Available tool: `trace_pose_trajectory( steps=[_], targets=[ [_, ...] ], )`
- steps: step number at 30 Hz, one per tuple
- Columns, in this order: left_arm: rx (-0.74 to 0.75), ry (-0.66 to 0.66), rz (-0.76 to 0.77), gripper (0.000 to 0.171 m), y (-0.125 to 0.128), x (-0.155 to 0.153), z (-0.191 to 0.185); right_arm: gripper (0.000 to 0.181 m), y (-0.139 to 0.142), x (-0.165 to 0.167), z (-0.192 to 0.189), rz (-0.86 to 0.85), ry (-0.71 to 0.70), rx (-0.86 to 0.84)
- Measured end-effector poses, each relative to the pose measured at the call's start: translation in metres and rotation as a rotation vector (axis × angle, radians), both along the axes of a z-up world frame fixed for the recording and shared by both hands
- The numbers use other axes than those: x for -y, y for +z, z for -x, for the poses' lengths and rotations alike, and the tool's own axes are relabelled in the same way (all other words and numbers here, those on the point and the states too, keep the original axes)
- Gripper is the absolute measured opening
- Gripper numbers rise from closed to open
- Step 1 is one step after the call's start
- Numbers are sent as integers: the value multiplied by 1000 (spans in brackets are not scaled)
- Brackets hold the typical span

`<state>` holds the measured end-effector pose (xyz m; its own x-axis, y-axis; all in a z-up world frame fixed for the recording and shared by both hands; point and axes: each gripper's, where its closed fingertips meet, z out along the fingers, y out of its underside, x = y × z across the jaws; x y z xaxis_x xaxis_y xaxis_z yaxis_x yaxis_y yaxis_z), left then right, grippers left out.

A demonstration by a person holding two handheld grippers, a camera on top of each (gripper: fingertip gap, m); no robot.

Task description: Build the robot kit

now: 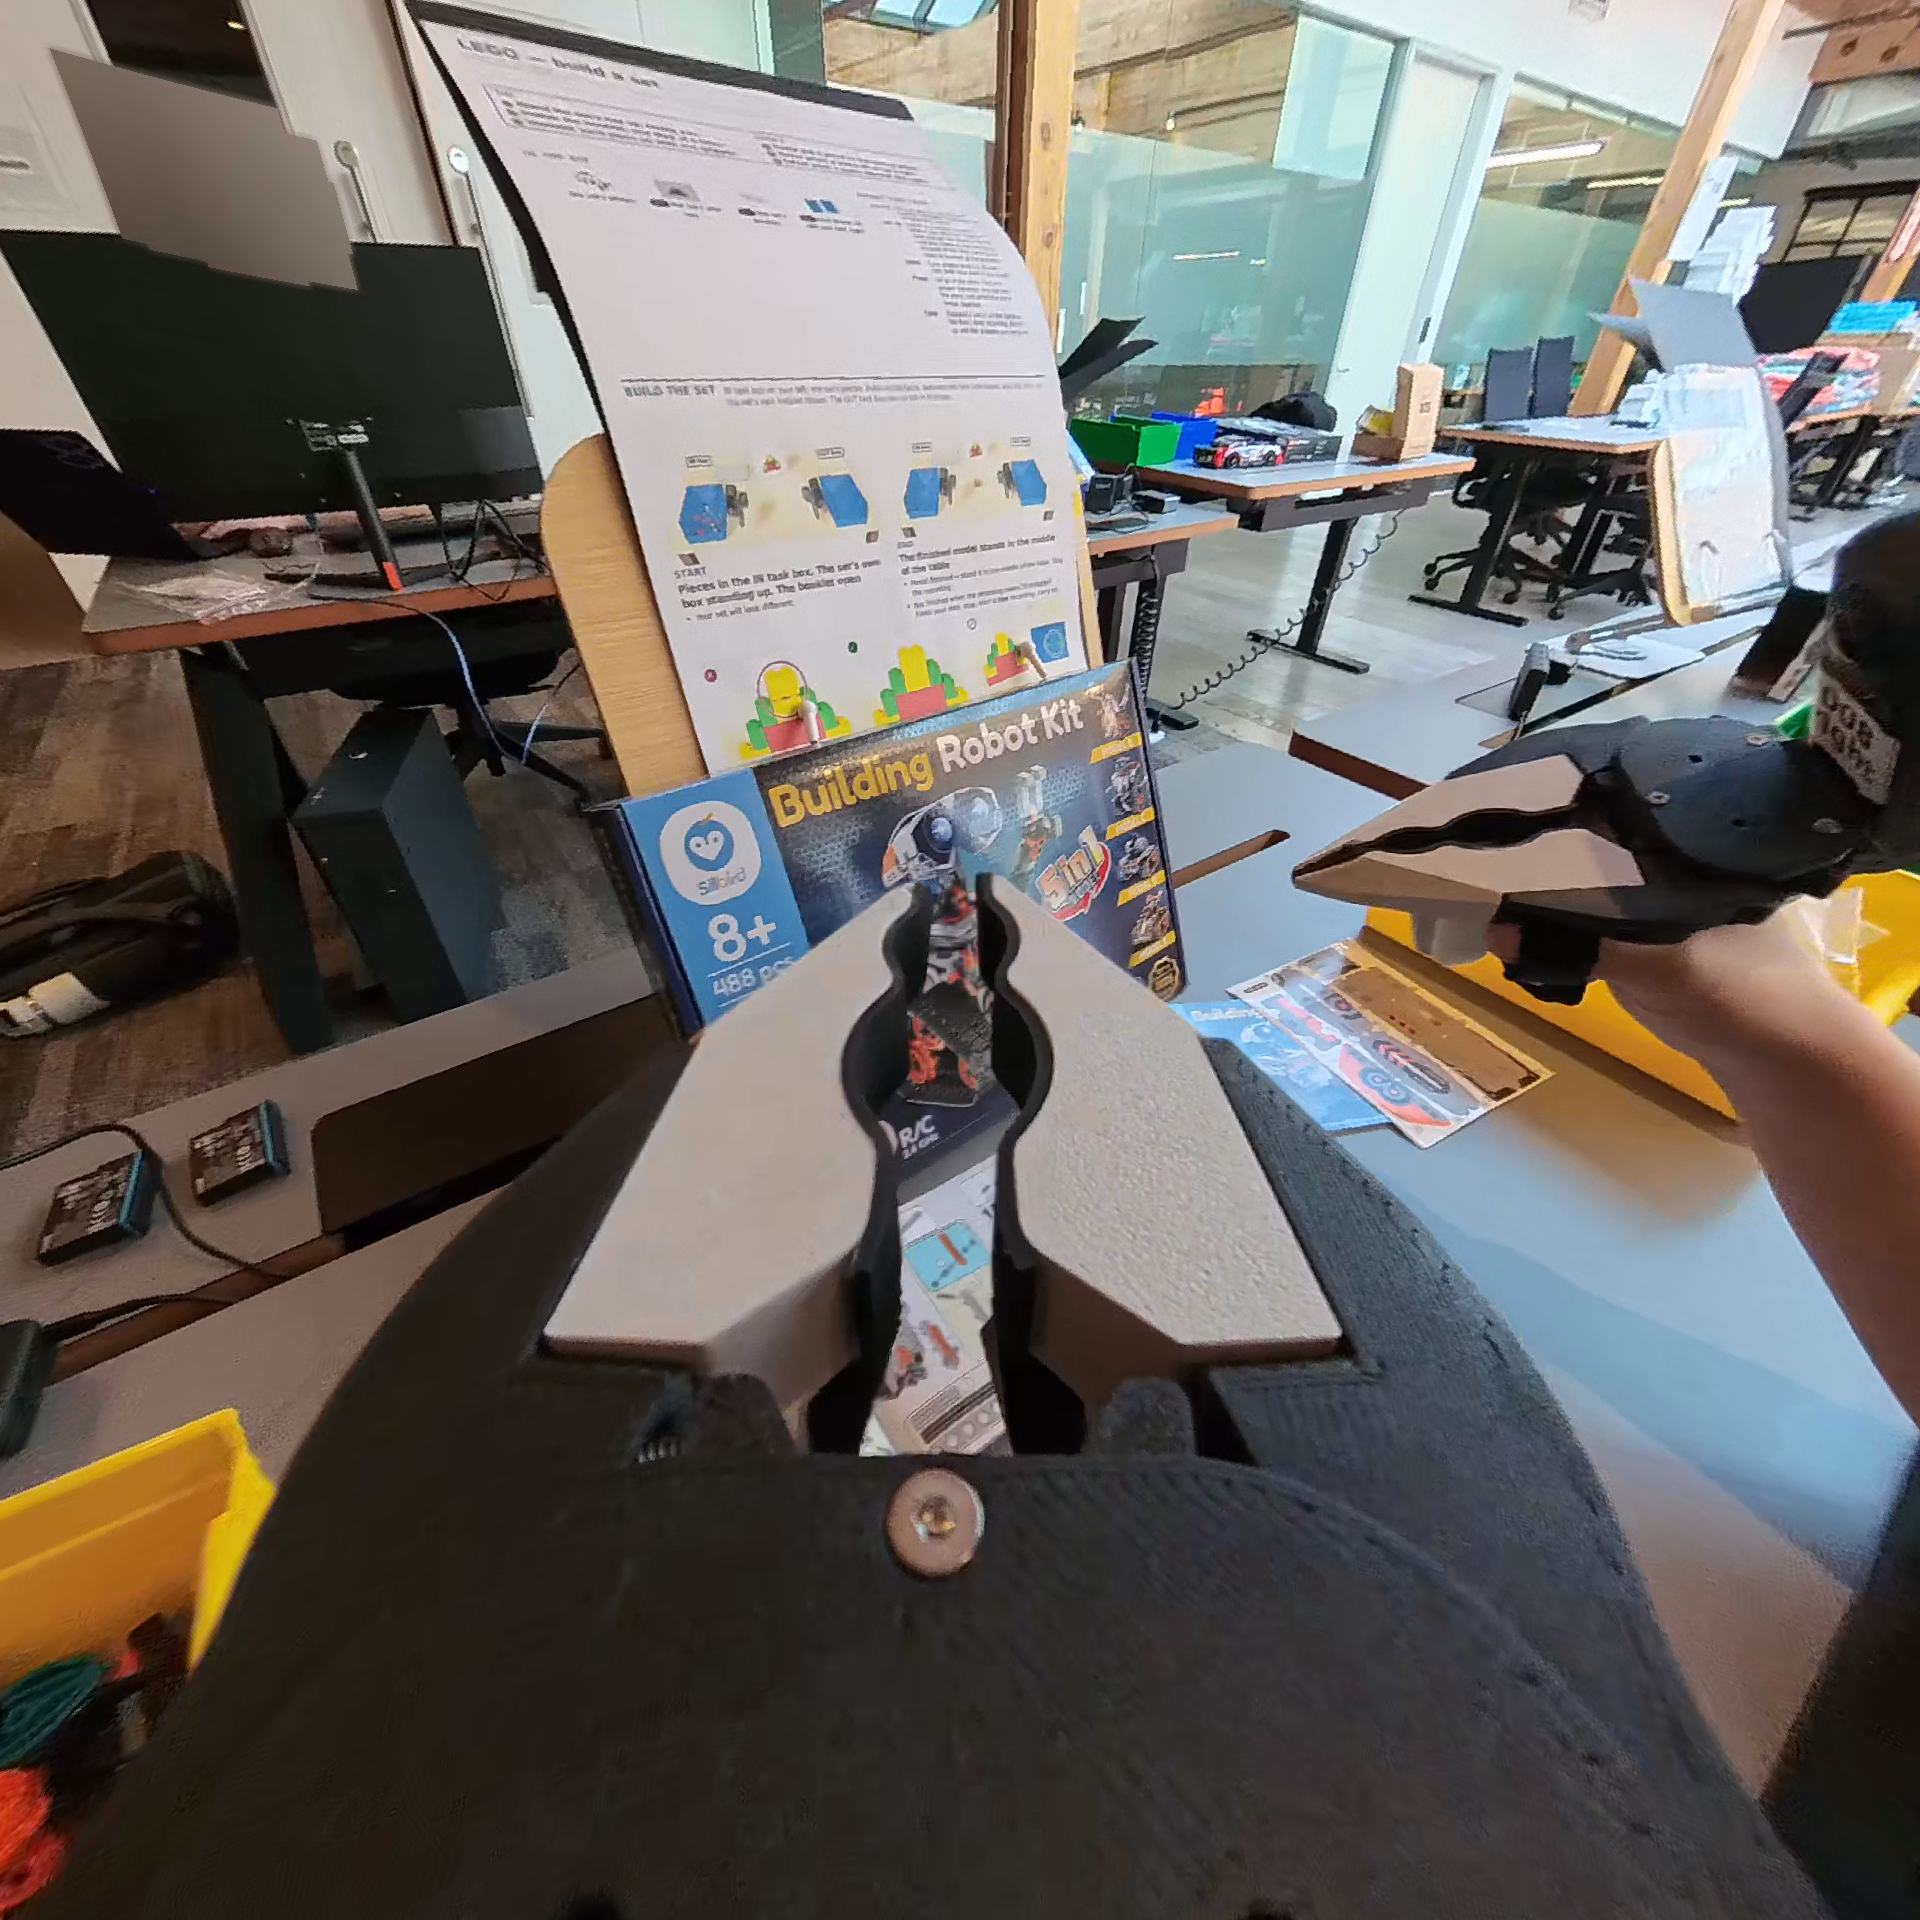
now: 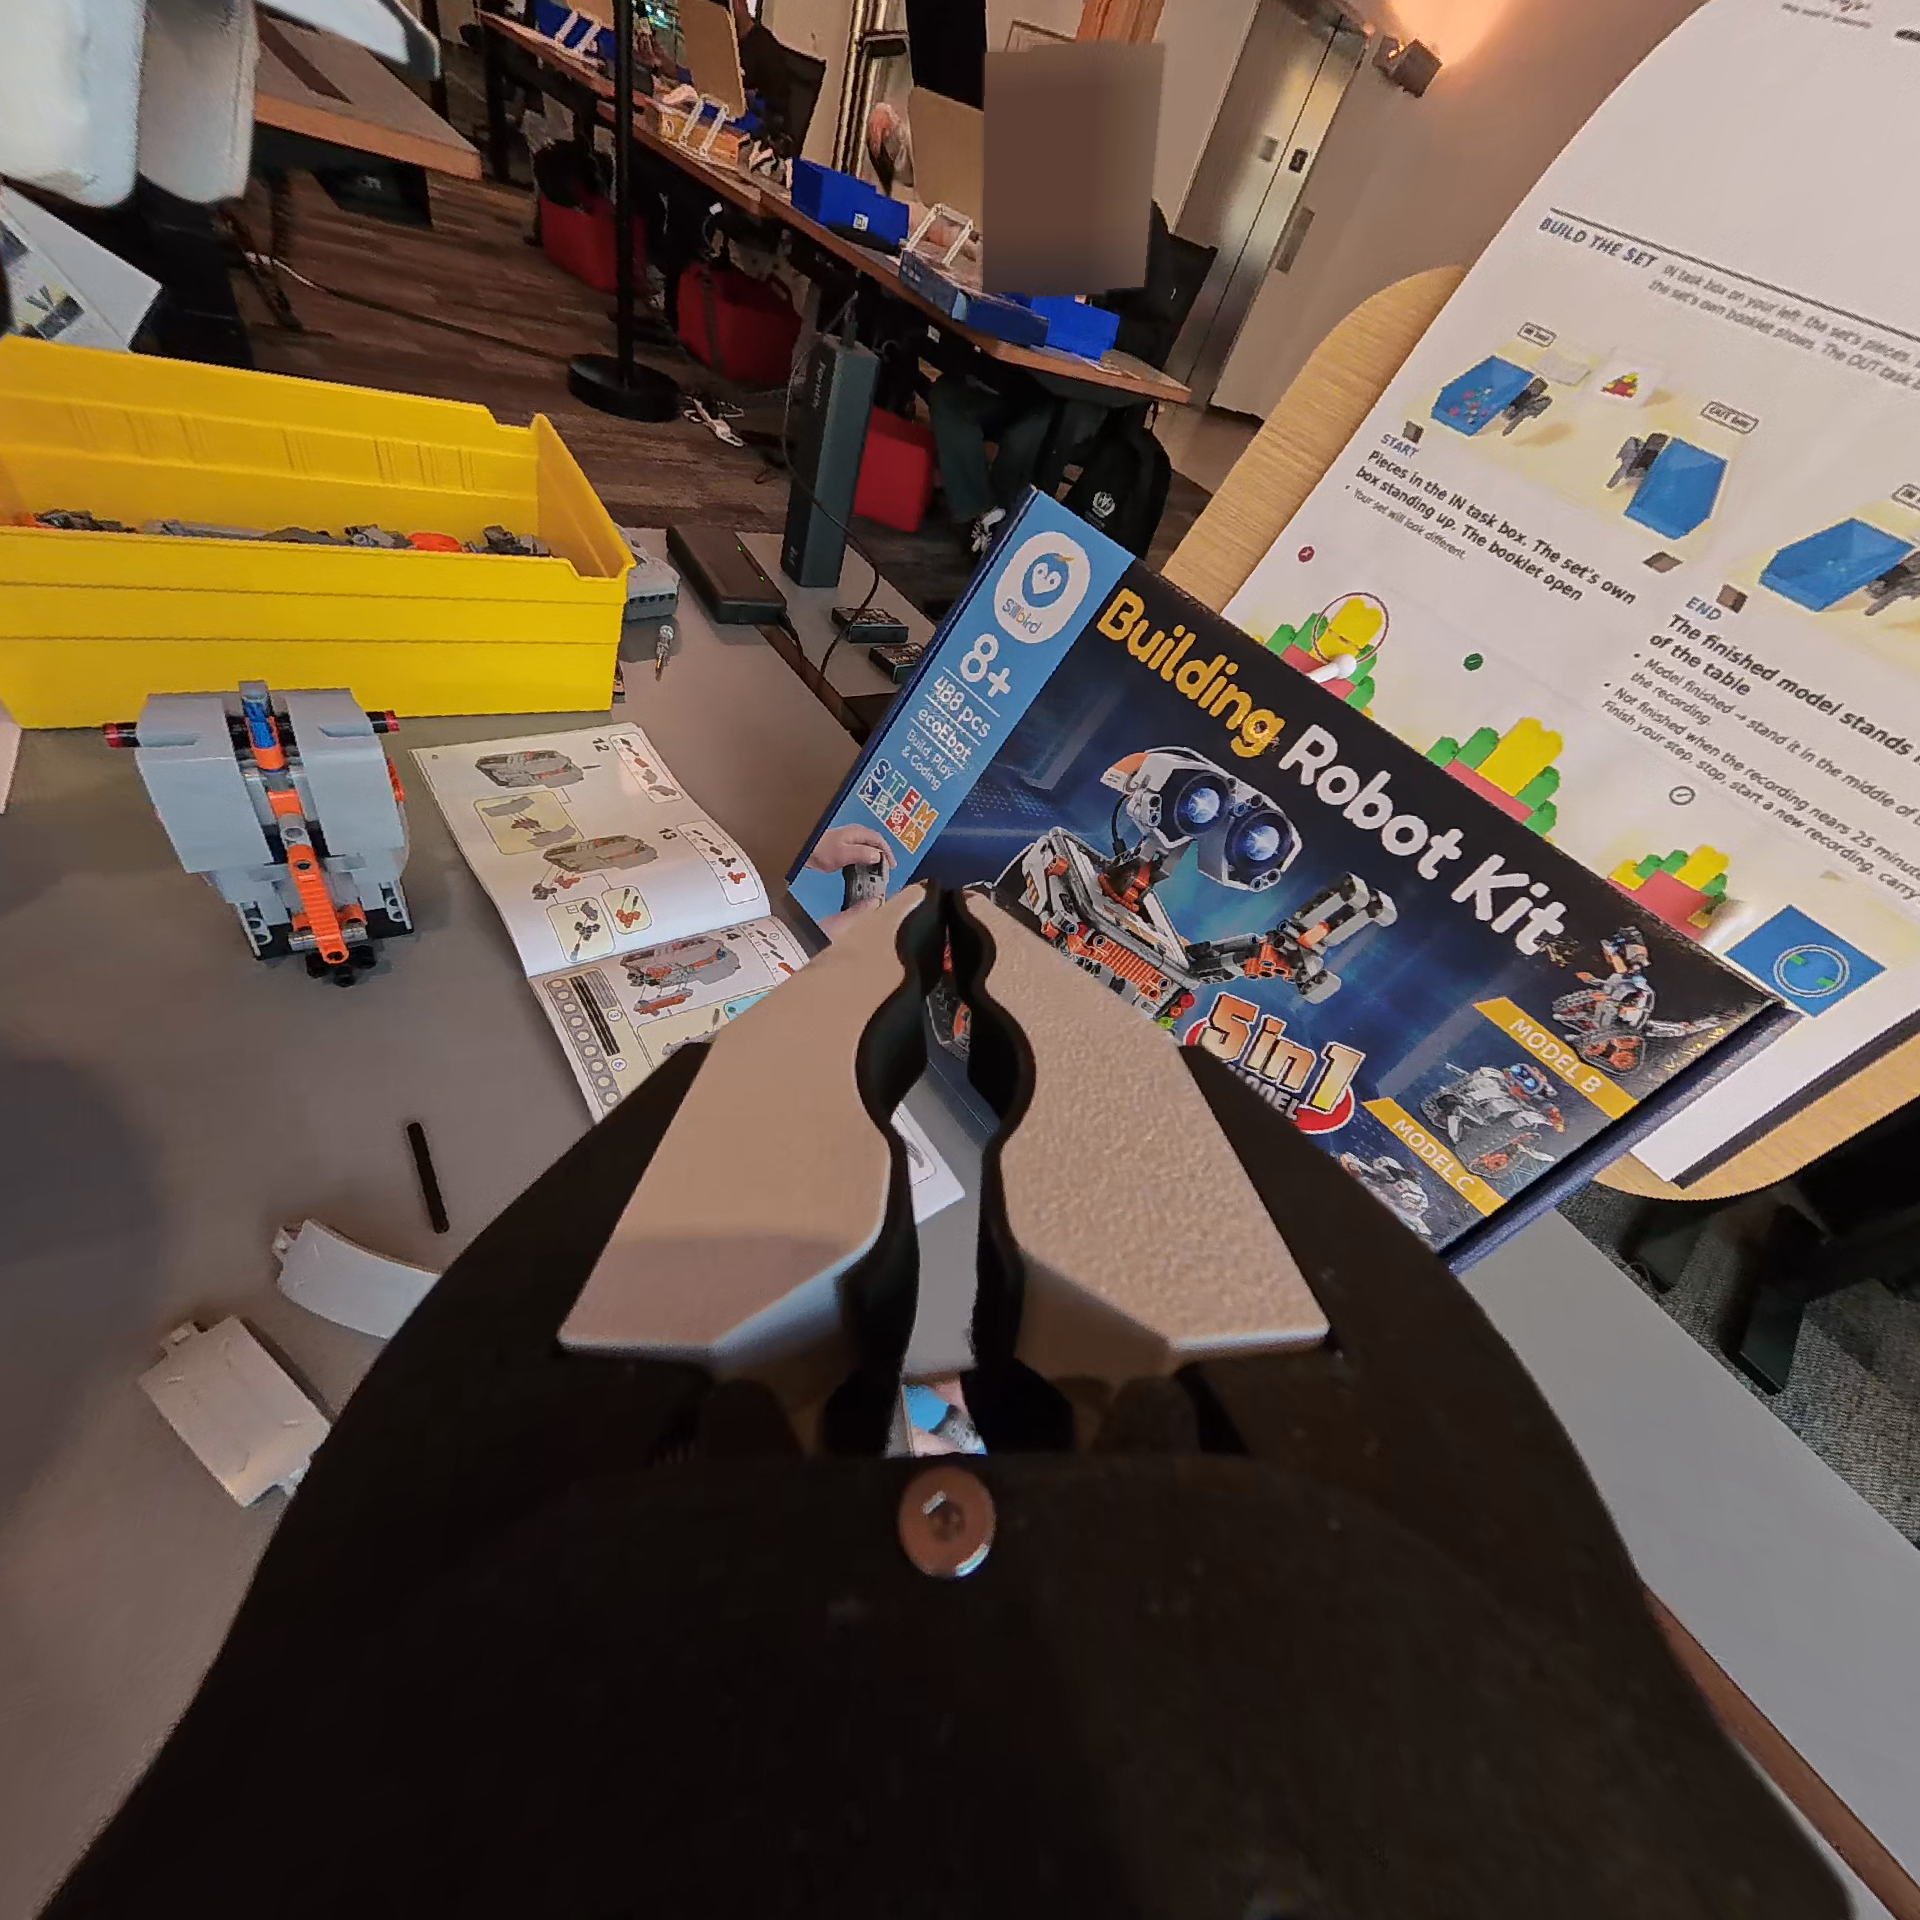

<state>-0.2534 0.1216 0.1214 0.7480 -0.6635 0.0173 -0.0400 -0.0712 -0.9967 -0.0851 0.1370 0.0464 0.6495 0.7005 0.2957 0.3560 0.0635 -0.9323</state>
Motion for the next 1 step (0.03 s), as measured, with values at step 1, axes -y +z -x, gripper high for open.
trace_pose_trajectory(
  steps=[1],
  targets=[
    [0, -10, 8, 6, -2, 0, -3, 0, 0, 0, 0, -3, -1, 0]
  ],
)
